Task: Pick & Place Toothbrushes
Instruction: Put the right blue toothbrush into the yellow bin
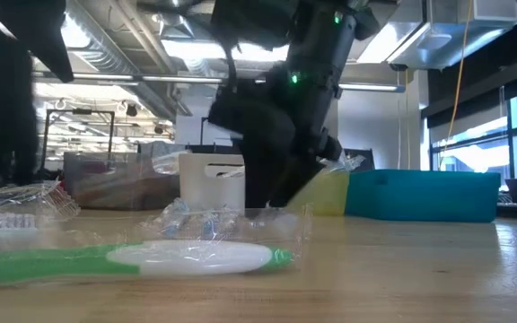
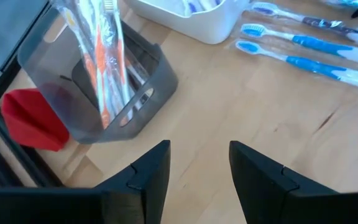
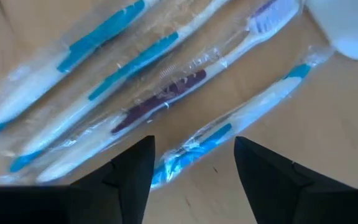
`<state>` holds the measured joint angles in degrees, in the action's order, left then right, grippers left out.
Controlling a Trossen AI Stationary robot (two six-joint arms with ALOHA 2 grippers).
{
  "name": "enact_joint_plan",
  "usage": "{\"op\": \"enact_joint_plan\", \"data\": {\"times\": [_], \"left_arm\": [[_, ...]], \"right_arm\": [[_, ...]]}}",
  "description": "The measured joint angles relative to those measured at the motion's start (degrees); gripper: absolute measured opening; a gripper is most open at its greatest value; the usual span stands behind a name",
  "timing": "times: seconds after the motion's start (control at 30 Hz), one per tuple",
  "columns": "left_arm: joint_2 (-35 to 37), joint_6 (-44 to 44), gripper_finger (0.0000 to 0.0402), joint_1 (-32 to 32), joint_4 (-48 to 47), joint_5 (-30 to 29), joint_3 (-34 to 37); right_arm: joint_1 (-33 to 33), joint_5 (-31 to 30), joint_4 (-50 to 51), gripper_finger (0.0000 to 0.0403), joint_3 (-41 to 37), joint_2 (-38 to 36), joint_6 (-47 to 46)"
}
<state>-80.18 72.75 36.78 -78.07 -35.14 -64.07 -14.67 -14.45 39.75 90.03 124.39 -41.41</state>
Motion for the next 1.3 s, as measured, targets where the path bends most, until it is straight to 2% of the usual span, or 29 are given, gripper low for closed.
{"op": "enact_joint_plan", "data": {"times": [0.2, 0.33, 0.43, 0.63, 0.67, 0.8, 1.07, 1.3], "left_arm": [[0.0, -0.42, 0.0162, 0.27, 1.13, -0.35, 0.0], [0.0, -0.43, 0.0158, 1.15, 2.21, -3.22, 0.0], [0.0, -0.46, 0.0158, 1.86, 3.51, -5.09, 0.0], [-0.02, -0.46, 0.0157, 2.72, 3.88, -6.45, 0.0], [-0.02, -0.44, 0.0158, 2.88, 4.0, -6.82, 0.0], [-0.04, -0.44, 0.0159, 3.65, 5.0, -8.92, 0.0], [-0.72, -0.46, 0.0155, 5.23, 7.16, -12.72, -0.04], [-4.38, -0.46, 0.0155, 6.22, 7.65, -14.01, -0.04]], "right_arm": [[0.53, 0.16, 0.29, 0.0218, 0.36, 2.95, 0.03], [1.03, 0.67, 0.49, 0.0192, 0.52, 3.79, 0.07], [0.98, 1.19, 0.2, 0.0151, 0.52, 3.78, 0.28], [0.98, 1.9, -0.04, 0.0027, 0.47, 3.54, 2.73], [1.0, 2.04, -0.05, 0.0018, 0.47, 3.52, 3.59], [0.58, 1.76, -0.14, 0.0027, 0.43, 3.52, 3.68], [-0.28, 1.14, 0.34, 0.0014, 0.14, 2.19, 5.22], [-2.53, 1.87, 9.63, 0.0014, -0.46, -2.22, 3.25]]}}
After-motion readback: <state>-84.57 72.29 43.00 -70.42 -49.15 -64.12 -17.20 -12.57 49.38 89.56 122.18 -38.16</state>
